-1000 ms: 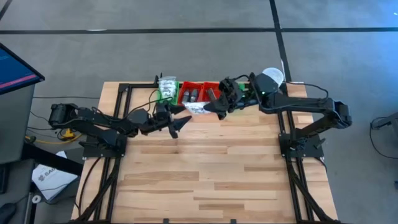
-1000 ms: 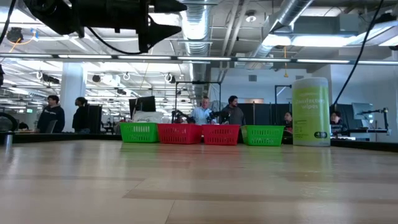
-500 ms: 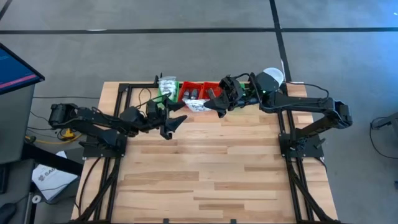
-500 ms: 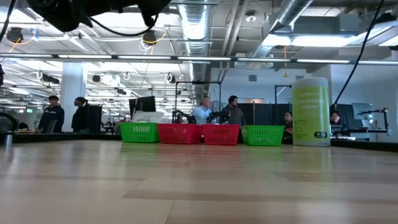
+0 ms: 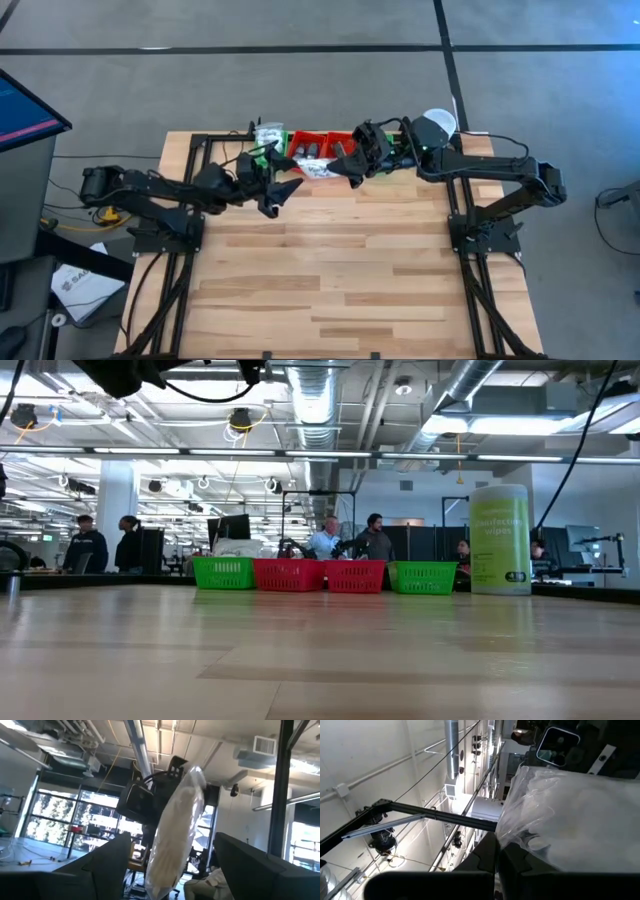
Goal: Pick & Place Travel size toiletries
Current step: Put the cotton pack into the left green basket
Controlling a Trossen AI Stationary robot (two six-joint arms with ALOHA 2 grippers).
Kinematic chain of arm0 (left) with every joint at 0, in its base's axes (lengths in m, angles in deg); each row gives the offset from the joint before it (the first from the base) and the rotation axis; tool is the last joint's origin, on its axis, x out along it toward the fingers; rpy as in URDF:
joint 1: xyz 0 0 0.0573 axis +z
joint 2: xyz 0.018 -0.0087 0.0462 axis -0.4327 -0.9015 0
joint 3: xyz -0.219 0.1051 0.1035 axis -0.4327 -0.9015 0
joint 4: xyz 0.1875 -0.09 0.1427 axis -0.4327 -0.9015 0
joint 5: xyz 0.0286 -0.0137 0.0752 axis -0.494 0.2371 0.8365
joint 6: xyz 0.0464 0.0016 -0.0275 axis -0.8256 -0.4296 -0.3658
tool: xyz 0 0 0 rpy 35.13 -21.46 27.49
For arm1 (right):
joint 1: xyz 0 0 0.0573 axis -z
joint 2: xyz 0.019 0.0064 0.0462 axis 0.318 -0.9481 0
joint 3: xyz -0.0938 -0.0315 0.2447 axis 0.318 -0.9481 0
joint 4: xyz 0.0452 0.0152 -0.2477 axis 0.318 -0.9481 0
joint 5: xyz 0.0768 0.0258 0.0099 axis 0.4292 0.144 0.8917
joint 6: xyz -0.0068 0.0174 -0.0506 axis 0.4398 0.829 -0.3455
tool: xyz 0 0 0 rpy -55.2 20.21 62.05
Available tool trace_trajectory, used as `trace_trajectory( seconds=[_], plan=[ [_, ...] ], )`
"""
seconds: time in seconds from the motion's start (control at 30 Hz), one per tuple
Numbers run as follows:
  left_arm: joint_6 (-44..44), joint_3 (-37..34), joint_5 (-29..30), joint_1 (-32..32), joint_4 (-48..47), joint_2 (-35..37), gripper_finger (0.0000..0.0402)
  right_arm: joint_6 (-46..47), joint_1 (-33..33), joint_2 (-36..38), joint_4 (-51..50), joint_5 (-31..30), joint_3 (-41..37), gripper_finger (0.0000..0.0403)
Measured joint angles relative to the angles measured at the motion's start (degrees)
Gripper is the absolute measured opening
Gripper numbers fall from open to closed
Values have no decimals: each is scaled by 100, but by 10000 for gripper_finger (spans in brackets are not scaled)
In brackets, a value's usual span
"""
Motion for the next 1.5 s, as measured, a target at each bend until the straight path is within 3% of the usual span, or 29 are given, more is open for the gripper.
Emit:
trace_trajectory(
  seconds=[0.3, 0.6, 0.8, 1.03, 1.17, 1.37, 1.5],
  plan=[
    [488, 498, -101, 1, -45, -743, 282, -47, -13, 0, 0, -7, 0, 0],
    [495, 628, -90, 1, -11, -773, 268, -109, -34, 0, 0, -19, 0, 0],
    [998, 628, -234, 1, -52, -771, 196, -149, 13, 0, -1, -17, 0, 0],
    [1672, 628, -333, 1, -66, -771, 77, -358, 166, -2, -8, -20, 0, 5],
    [1997, 628, -496, 1, -106, -771, 17, -473, 264, -3, 2, 2, 0, 33],
    [2473, 628, -664, 1, -411, -769, 28, -541, 478, 155, 13, 152, 0, 107],
    [2608, 628, -879, -35, -913, -766, 16, -560, 714, 221, -11, 691, 0, 163]
  ],
)
